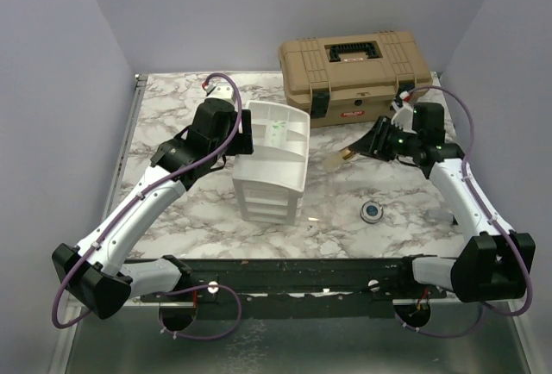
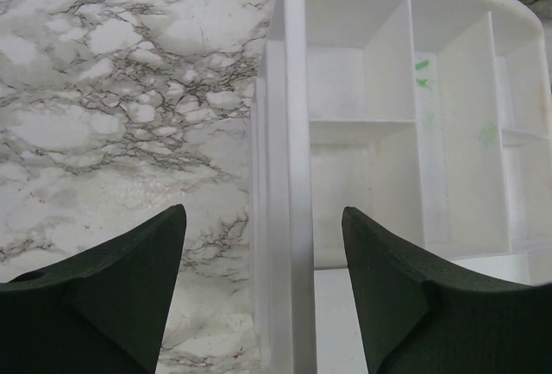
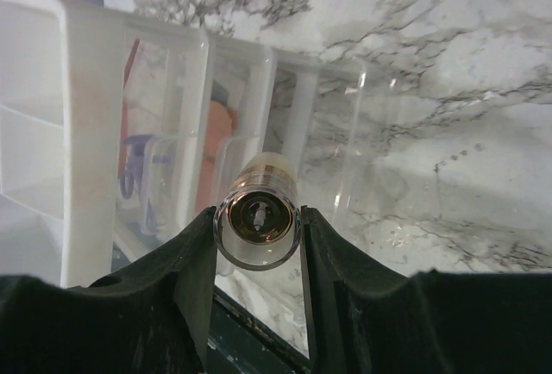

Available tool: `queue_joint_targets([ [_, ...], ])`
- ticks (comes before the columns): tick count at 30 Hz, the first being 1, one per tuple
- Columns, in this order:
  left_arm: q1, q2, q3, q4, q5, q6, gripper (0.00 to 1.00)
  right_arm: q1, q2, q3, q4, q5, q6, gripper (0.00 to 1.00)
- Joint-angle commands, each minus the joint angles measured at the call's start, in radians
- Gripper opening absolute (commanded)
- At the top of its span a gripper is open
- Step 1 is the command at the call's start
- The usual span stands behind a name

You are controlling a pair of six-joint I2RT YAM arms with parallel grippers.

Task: Organize the makeup
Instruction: Place the makeup in the drawer.

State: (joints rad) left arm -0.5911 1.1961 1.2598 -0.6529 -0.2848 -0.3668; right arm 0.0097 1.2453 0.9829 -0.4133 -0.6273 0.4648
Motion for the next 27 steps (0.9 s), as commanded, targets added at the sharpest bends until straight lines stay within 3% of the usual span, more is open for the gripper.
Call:
queue_joint_targets([
  [1,0.002,-0.016,-0.016,0.001,0.027,-0.006,0.74,0.082,0.031,0.034,-0.032,-0.011,-0.049,0.19],
  [10,0.002,-0.006,-0.012,0.002,0.033,-0.013,0.72,0.239,0.193,0.112,-0.210,0.030,-0.201,0.18],
  [21,0.002,0.002,-0.002,0.002,0.025,-0.011,0.72,0.378,0.373,0.162,-0.226,0.017,-0.235,0.19],
  [27,0.001,0.014,0.006,0.002,0.030,-0.011,0.72,0.380,0.424,0.191,-0.220,0.115,-0.215,0.26],
])
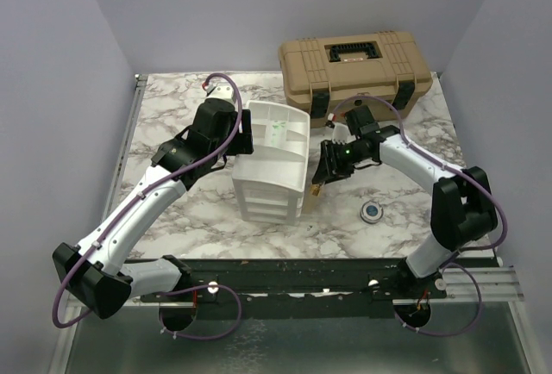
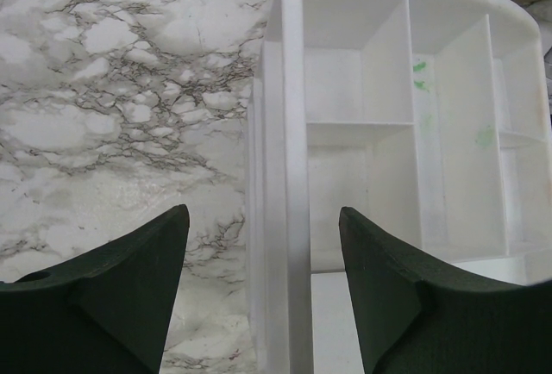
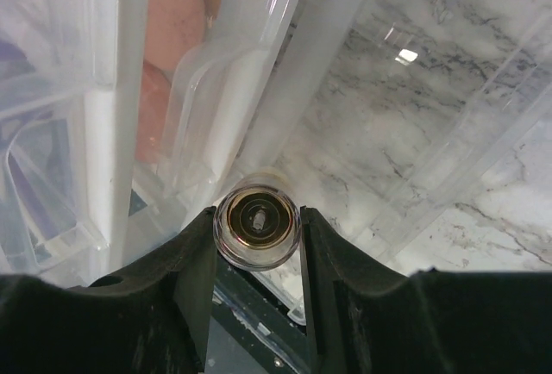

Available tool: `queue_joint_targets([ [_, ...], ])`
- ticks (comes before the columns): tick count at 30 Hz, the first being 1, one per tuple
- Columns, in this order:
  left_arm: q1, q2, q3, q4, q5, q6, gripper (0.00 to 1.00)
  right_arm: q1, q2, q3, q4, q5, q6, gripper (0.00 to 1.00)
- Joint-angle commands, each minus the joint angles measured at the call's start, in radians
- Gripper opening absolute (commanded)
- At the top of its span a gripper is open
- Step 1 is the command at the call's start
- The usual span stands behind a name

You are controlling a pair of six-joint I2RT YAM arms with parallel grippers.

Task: Organize the makeup
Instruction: Place the makeup in the drawer.

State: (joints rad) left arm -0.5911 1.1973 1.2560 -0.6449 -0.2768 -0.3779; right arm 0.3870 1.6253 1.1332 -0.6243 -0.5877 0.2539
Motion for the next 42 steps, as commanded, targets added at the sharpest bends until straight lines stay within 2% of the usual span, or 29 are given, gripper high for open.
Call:
queue_joint_targets([
  [1,0.002,0.014,0.012,-0.006,0.022,0.000,0.72,0.003,0.056,0.051,-0.010,0.079,-0.005,0.27],
  [12,0.002,0.027,0.032,-0.002,0.018,0.006,0.72,0.008,0.105,0.096,0.016,0.138,0.038,0.40],
  [19,0.002,0.034,0.034,-0.001,0.018,0.008,0.73,0.013,0.114,0.081,0.039,0.135,0.058,0.41],
  [26,0.002,0.036,0.034,0.002,0.018,0.008,0.73,0.033,0.132,0.104,-0.001,0.206,0.047,0.43],
  [35,0.003,0.035,0.030,0.002,0.021,0.010,0.73,0.061,0.137,0.074,0.014,0.183,0.049,0.46],
  [42,0.003,0.014,0.020,-0.001,0.028,0.022,0.72,0.088,0.130,0.073,0.006,0.176,0.030,0.55],
])
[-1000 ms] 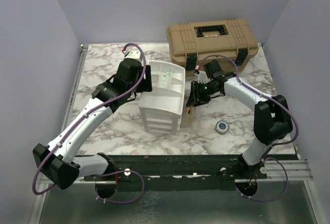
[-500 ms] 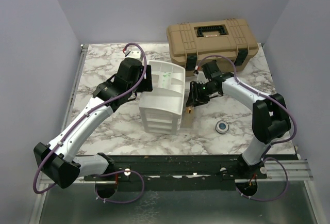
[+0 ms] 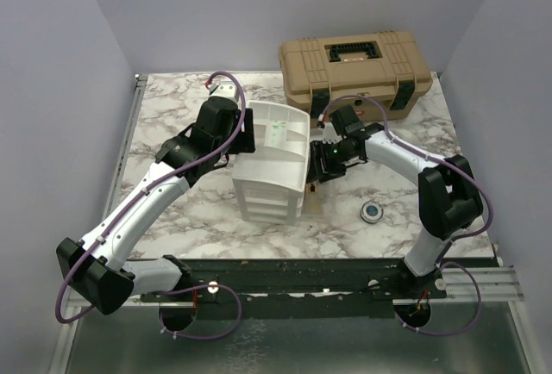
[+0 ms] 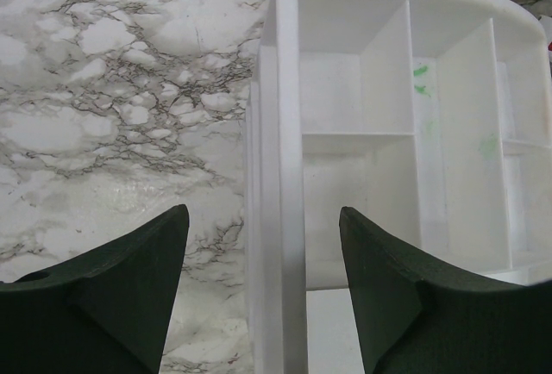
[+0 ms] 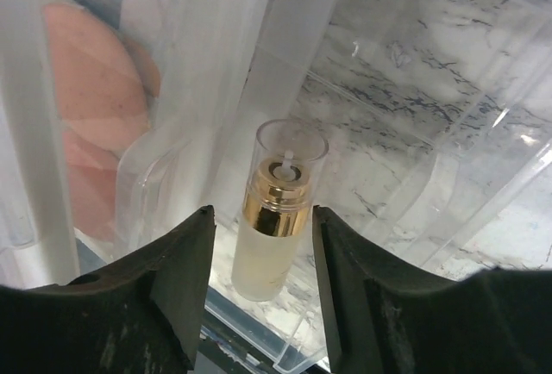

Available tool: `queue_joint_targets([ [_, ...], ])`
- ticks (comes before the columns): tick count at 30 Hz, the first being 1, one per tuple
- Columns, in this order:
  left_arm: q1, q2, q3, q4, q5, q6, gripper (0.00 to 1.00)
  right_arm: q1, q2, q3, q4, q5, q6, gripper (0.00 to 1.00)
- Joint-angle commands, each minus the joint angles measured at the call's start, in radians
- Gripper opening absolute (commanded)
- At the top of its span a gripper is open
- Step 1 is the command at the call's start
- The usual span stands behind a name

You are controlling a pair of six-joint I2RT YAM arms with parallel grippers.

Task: Organize the makeup
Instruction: Place the makeup in the drawer.

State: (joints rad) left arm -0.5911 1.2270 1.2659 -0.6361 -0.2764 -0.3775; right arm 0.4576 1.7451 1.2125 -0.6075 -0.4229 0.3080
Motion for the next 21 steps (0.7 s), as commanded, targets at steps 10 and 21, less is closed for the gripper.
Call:
queue_joint_targets([
  [10,0.003,-0.032,0.016,-0.020,0.051,0.006,0.70,0.023,-0.186,-0.003,-0.021,0.133,0.011,0.61],
  [21,0.004,-0.032,0.012,-0.017,0.055,0.005,0.70,-0.119,-0.532,-0.226,-0.111,0.964,0.578,1.00],
])
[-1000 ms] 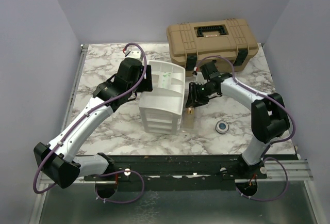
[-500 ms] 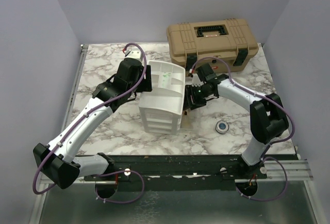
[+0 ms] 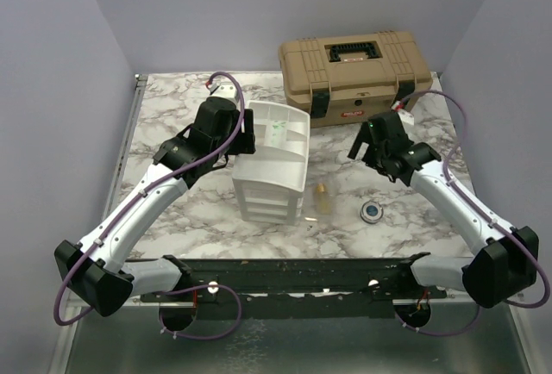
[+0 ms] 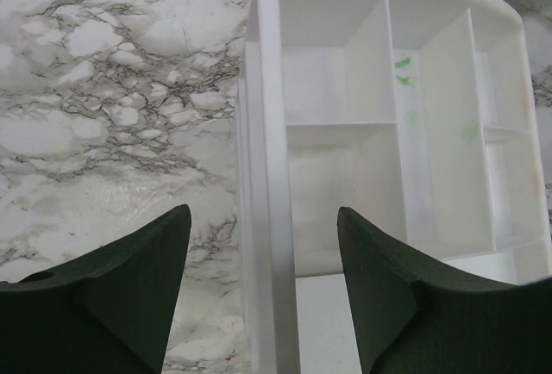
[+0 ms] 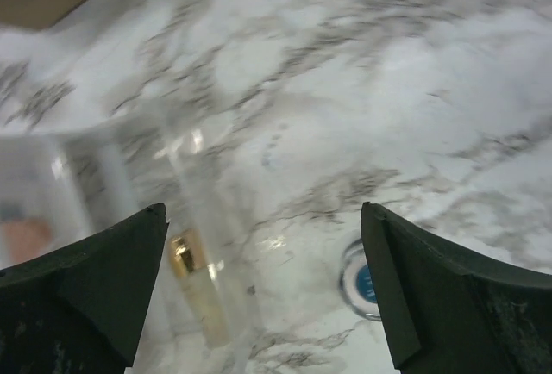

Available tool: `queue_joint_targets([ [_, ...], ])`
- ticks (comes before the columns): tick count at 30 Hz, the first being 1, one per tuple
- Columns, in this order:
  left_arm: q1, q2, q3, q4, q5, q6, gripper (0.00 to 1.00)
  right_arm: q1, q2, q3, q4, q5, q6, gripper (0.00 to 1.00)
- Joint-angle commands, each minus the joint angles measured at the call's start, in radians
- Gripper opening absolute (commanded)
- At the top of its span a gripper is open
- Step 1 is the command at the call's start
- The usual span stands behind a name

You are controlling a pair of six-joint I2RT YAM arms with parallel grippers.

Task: Organize the makeup
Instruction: Place the makeup in the drawer, then pick up the makeup from the corner of the board.

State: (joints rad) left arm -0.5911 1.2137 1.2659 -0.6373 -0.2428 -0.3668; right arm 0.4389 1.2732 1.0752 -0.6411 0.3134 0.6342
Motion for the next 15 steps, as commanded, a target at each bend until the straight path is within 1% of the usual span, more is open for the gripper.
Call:
queue_joint_targets([
  [1,0.003,-0.019,0.010,-0.016,0.023,-0.007,0.70,-0.140,-0.079,-0.118,-0.082,0.214,0.296,1.00],
  [4,0.003,-0.021,0.009,-0.016,0.026,-0.005,0.70,-0.243,-0.139,-0.196,-0.114,0.218,0.431,1.00],
  [8,0.003,-0.026,0.004,-0.016,0.022,-0.007,0.70,-0.266,-0.247,-0.271,-0.170,0.337,0.573,1.00],
  [9,0.004,-0.026,0.004,-0.015,0.021,-0.007,0.70,-0.274,-0.269,-0.283,-0.172,0.351,0.588,1.00],
  [11,0.003,-0.021,0.008,-0.015,0.025,-0.008,0.70,-0.305,-0.292,-0.298,-0.172,0.350,0.588,0.97],
  [12,0.002,-0.020,0.010,-0.015,0.027,-0.008,0.70,-0.320,-0.293,-0.302,-0.169,0.341,0.576,0.95],
  [15,0.005,-0.017,0.020,-0.015,0.030,-0.006,0.70,-0.372,-0.276,-0.301,-0.187,0.318,0.562,0.95],
])
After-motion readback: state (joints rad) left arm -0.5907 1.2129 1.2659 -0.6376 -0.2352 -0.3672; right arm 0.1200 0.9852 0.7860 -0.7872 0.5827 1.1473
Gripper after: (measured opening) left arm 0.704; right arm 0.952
